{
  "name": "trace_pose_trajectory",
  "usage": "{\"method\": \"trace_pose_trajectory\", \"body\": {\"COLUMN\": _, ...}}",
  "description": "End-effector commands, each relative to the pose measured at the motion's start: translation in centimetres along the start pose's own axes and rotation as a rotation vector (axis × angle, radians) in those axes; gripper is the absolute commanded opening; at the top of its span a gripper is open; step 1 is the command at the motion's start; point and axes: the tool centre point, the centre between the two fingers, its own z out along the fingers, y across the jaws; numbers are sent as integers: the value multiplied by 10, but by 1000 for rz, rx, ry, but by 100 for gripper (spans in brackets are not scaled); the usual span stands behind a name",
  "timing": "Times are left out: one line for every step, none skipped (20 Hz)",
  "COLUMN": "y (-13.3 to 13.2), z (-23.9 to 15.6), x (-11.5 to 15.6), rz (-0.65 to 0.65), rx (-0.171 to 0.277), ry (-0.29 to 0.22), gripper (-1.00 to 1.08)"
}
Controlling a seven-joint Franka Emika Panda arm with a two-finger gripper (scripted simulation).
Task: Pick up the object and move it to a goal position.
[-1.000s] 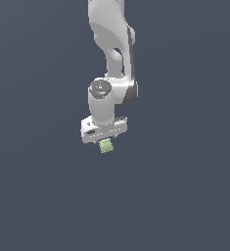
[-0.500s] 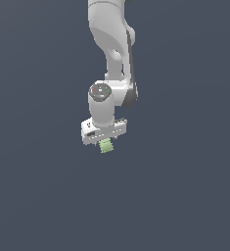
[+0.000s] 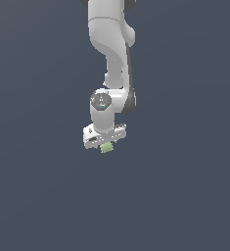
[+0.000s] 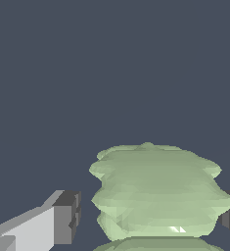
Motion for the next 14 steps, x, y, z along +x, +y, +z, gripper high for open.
{"method": "trace_pose_trajectory", "body": {"y": 0, "z": 2, "x": 1, "rz": 0, "rx": -1, "ry": 1, "gripper": 100}}
{"method": "trace_pose_trajectory", "body": {"y": 0, "z": 2, "x": 1, "rz": 0, "rx": -1, "ry": 1, "gripper": -100}}
{"method": "trace_pose_trajectory", "body": {"y": 0, "z": 2, "x": 1, "rz": 0, "rx": -1, "ry": 1, "gripper": -100}}
{"method": "trace_pose_trajectory", "body": {"y": 0, "z": 2, "x": 1, "rz": 0, "rx": -1, "ry": 1, "gripper": -100}}
{"method": "trace_pose_trajectory", "body": {"y": 0, "z": 2, "x": 1, "rz": 0, "rx": -1, "ry": 1, "gripper": -100}}
{"method": "trace_pose_trajectory", "body": {"y": 0, "z": 2, "x": 1, "rz": 0, "rx": -1, "ry": 1, "gripper": -100}}
{"method": "trace_pose_trajectory", "body": {"y": 0, "z": 2, "x": 1, "rz": 0, "rx": -1, "ry": 1, "gripper": -100}}
{"method": "trace_pose_trajectory", "body": {"y": 0, "z": 2, "x": 1, "rz": 0, "rx": -1, "ry": 1, "gripper": -100}}
{"method": "trace_pose_trajectory", "body": {"y": 0, "z": 2, "x": 1, "rz": 0, "rx": -1, "ry": 1, "gripper": -100}}
{"method": "trace_pose_trajectory", "body": {"y": 0, "z": 2, "x": 1, "rz": 0, "rx": -1, "ry": 1, "gripper": -100}}
{"method": "trace_pose_trajectory", "body": {"y": 0, "z": 2, "x": 1, "rz": 0, "rx": -1, "ry": 1, "gripper": -100}}
{"method": "trace_pose_trajectory", "body": {"y": 1, "z": 1, "x": 1, "rz": 1, "rx": -1, "ry": 2, "gripper": -100}}
{"method": "trace_pose_trajectory", "body": {"y": 1, "z": 1, "x": 1, "rz": 1, "rx": -1, "ry": 2, "gripper": -100}}
{"method": "trace_pose_trajectory", "body": {"y": 1, "z": 1, "x": 2, "rz": 1, "rx": -1, "ry": 2, "gripper": -100}}
